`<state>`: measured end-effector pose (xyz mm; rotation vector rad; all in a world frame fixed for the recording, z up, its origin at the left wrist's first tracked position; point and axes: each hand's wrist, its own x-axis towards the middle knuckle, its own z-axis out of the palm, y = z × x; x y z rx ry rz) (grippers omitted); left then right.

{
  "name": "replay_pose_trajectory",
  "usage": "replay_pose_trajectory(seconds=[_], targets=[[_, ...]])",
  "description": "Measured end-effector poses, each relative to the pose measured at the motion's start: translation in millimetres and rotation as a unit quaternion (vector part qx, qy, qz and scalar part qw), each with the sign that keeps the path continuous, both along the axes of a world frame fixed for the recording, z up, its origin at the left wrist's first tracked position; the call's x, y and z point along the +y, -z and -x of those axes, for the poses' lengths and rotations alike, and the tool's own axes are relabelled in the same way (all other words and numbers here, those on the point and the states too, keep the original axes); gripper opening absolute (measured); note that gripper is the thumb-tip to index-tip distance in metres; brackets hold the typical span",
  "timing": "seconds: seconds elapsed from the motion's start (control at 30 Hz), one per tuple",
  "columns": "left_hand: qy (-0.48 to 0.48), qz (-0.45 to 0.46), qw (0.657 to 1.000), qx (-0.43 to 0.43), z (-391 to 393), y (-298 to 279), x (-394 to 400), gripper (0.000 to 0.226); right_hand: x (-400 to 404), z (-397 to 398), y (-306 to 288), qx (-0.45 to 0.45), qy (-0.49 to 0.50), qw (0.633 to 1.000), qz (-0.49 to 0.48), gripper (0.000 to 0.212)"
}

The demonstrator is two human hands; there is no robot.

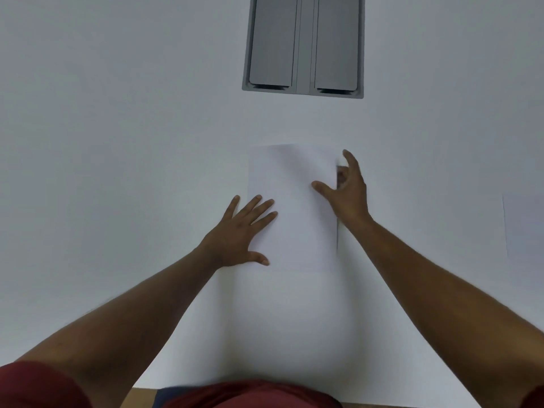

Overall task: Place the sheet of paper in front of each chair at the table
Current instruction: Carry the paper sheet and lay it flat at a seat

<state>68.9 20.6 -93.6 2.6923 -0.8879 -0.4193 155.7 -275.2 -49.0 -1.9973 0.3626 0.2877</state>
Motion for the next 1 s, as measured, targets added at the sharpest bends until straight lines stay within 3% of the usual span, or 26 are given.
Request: replay_pose_trajectory(seconds=[0.1,0.23,0.33,0.4,0.5,0.6,0.63,0.73,0.8,0.93,1.0], targets=[[-0.002,-0.014,1.000,0.000,-0.3,-0.2,-0.4,0.120,4.6,19.1,-10.1,0.074,0.094,0.987,-0.108,0.080],[-0.020,-0.002,1.000,0.008,0.7,-3.0,-4.4,0.118,8.1,48.7,-14.8,0.105,0.086,0.980,-0.148,0.032],[-0.170,0.122,0.977,0.041,4.0,-17.1,-12.3,0.105,8.1,58.1,-19.0,0.108,0.092,0.976,-0.163,0.027],[-0.329,0.204,0.920,0.056,1.3,-34.1,-19.8,0.087,8.5,61.0,-25.7,0.118,0.095,0.969,-0.196,0.027],[-0.513,0.305,0.788,0.151,-11.7,-61.1,-24.3,0.066,11.8,67.0,-46.6,0.133,0.080,0.952,-0.264,0.029],[-0.559,0.401,0.624,0.371,-21.8,-79.2,-19.4,0.071,16.8,74.4,-80.0,0.146,0.044,0.932,-0.330,0.034],[-0.557,0.411,0.587,0.419,-22.1,-84.8,-17.8,0.071,18.6,77.5,-91.9,0.149,0.030,0.927,-0.344,0.035],[-0.541,0.423,0.539,0.488,-13.4,-95.7,-15.6,0.086,22.7,87.0,-124.0,0.148,-0.003,0.914,-0.378,0.036],[-0.480,0.475,0.492,0.549,-4.0,-103.9,-17.7,0.089,23.2,94.0,-141.6,0.142,-0.017,0.908,-0.393,0.036],[-0.431,0.581,0.424,0.545,8.3,-119.0,-19.0,0.047,18.1,106.7,-156.0,0.132,-0.013,0.915,-0.381,0.037],[-0.430,0.603,0.427,0.519,11.3,-125.7,-11.2,0.039,15.8,113.4,-152.9,0.138,-0.005,0.923,-0.358,0.035]])
